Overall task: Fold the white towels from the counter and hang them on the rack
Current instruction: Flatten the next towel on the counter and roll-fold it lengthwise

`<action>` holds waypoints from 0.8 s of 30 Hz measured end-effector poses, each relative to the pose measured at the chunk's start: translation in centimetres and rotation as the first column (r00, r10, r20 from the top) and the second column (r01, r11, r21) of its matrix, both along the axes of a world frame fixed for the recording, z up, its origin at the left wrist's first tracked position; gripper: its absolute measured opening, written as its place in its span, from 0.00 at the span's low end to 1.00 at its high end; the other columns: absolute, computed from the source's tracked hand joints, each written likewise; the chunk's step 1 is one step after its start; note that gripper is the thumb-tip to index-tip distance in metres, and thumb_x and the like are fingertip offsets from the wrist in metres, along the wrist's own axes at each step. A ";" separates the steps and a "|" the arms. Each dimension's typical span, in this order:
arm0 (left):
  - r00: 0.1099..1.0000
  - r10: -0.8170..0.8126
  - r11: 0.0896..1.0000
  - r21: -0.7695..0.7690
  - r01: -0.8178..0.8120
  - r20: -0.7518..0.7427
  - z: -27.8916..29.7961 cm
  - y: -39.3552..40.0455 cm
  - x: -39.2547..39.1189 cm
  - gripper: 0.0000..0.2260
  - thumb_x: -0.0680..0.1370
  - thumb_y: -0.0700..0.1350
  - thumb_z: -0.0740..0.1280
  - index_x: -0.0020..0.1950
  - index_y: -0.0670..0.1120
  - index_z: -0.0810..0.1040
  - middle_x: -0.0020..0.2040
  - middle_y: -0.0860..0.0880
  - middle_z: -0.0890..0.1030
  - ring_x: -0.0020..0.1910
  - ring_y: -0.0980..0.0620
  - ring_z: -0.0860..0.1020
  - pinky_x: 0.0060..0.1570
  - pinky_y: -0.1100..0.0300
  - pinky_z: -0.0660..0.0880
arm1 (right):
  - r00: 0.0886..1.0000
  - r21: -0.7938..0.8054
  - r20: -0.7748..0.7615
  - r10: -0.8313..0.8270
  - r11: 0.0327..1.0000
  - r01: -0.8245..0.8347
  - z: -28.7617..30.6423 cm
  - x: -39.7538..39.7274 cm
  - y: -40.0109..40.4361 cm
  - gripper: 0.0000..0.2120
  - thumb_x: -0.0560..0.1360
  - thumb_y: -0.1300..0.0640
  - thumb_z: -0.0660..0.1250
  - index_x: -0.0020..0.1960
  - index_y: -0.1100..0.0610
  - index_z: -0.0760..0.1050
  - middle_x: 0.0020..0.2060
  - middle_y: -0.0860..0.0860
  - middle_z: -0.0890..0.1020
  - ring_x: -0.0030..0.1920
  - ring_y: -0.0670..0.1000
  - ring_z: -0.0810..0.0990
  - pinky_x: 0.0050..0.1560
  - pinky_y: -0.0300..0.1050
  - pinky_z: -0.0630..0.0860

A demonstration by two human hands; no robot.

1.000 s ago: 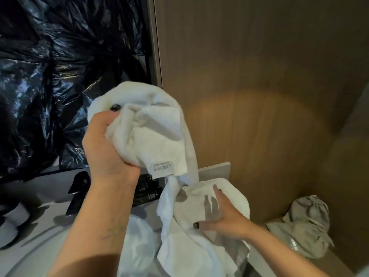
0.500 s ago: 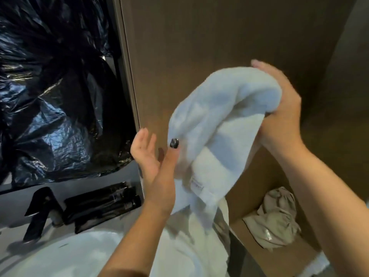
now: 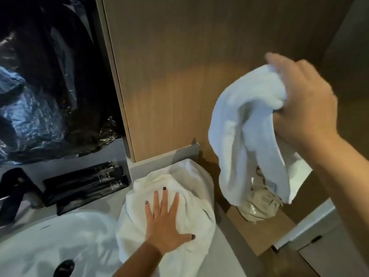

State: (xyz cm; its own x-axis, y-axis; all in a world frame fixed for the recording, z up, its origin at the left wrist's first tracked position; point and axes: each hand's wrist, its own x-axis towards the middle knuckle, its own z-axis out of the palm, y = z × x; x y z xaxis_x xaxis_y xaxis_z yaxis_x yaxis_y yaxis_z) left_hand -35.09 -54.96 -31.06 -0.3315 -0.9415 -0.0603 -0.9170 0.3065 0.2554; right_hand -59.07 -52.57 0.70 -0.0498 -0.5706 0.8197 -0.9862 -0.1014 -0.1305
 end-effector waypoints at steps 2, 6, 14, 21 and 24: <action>0.994 -0.024 0.998 -0.059 0.030 0.104 -0.4 -2.0 0.8 0.55 0.63 0.80 0.57 0.77 0.57 0.32 0.78 0.43 0.30 0.74 0.42 0.25 0.66 0.40 0.23 | 0.998 0.093 0.055 -0.007 0.996 0.002 -3.1 0.4 -1.0 0.29 0.74 0.53 0.72 0.72 0.50 0.67 0.59 0.56 0.76 0.55 0.59 0.76 0.51 0.53 0.74; 0.988 -0.046 0.999 0.016 0.044 0.148 -0.9 -3.4 0.9 0.46 0.66 0.75 0.56 0.78 0.50 0.62 0.79 0.40 0.59 0.79 0.40 0.49 0.73 0.38 0.36 | 0.990 0.127 0.142 0.024 0.991 -0.042 -6.5 0.3 -2.3 0.29 0.73 0.53 0.73 0.72 0.52 0.68 0.60 0.56 0.76 0.58 0.58 0.74 0.54 0.53 0.73; 0.822 -0.548 0.836 0.096 0.540 0.156 1.3 0.1 4.9 0.46 0.70 0.77 0.57 0.80 0.58 0.44 0.76 0.55 0.33 0.76 0.50 0.28 0.70 0.40 0.27 | 0.988 0.198 0.032 0.153 0.968 -0.156 -12.1 3.2 -3.8 0.32 0.68 0.56 0.77 0.69 0.58 0.70 0.50 0.59 0.76 0.48 0.59 0.72 0.42 0.52 0.71; 0.880 -0.458 0.880 -0.078 0.469 0.127 -0.9 -1.4 6.2 0.28 0.74 0.70 0.60 0.69 0.57 0.72 0.64 0.46 0.78 0.67 0.44 0.69 0.74 0.44 0.49 | 0.975 0.486 0.042 0.220 0.848 -0.212 -18.6 6.1 -5.0 0.40 0.58 0.62 0.77 0.66 0.54 0.64 0.46 0.58 0.71 0.43 0.59 0.71 0.34 0.47 0.69; 0.903 -0.428 0.886 -0.184 0.426 0.031 -1.8 -2.1 5.6 0.21 0.72 0.65 0.64 0.56 0.55 0.82 0.58 0.45 0.81 0.61 0.43 0.72 0.73 0.46 0.55 | 0.966 0.630 0.123 0.227 0.734 -0.253 -21.2 6.6 -5.0 0.42 0.58 0.58 0.78 0.68 0.53 0.64 0.46 0.55 0.70 0.43 0.57 0.72 0.35 0.43 0.64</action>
